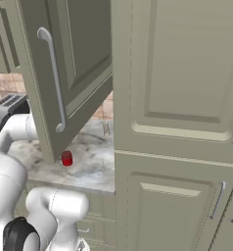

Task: Pick the jam and cereal from the counter and place them in the cabinets closest to them.

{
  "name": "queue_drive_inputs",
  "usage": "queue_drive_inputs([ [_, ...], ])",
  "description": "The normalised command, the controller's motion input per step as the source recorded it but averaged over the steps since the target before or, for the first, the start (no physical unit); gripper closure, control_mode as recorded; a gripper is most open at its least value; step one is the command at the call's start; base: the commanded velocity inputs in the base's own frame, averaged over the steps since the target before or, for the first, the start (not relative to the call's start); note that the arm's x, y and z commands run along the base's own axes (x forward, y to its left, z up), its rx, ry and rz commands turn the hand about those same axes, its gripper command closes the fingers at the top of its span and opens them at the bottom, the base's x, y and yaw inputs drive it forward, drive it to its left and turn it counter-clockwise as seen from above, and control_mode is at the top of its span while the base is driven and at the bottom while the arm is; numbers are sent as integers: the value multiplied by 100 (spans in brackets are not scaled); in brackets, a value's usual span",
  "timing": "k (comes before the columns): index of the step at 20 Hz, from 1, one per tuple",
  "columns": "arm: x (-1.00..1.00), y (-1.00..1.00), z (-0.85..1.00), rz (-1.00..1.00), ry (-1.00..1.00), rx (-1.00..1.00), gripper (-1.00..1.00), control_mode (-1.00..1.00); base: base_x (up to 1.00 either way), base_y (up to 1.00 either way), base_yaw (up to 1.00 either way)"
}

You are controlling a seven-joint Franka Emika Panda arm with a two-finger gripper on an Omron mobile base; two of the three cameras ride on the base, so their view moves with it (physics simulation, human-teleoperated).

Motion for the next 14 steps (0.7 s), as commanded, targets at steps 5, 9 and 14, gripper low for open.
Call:
queue_drive_inputs([
  [5, 16, 5, -37, 0, 0, 0, -100, -100, 0, 0, 0],
  [9, 20, 7, -36, 0, 0, 0, -100, -100, 0, 0, 0],
  [14, 22, 9, -33, 0, 0, 0, -100, -100, 0, 0, 0],
])
